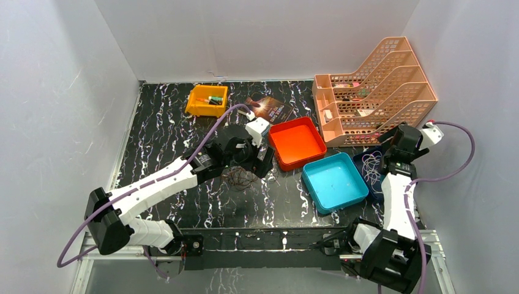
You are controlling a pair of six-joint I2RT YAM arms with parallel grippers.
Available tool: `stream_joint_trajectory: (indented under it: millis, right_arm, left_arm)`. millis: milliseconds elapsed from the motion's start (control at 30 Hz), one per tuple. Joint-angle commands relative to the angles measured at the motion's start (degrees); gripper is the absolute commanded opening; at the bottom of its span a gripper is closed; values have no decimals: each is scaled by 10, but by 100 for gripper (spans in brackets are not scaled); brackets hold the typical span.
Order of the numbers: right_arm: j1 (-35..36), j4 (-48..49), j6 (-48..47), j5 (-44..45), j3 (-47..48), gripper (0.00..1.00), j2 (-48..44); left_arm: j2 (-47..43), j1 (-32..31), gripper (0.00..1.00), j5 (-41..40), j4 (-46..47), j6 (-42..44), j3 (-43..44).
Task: Untangle the cables
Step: Place the cable in the bin.
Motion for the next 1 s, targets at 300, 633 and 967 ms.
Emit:
stream_joint_trajectory:
  millis: [300,633,967]
  right_arm:
    - [-3,27,-3,-150,-20,76,81]
    - [-4,81,16,-68,-63,65,146]
    - [-6,92,30,-19,-74,57,185]
  left_arm:
    - [-7,-2,98,-17,10,-22,10]
    - [-17,-2,98,-27,1,-18,0]
    - [-16,-2,98,-27,-5,-19,2]
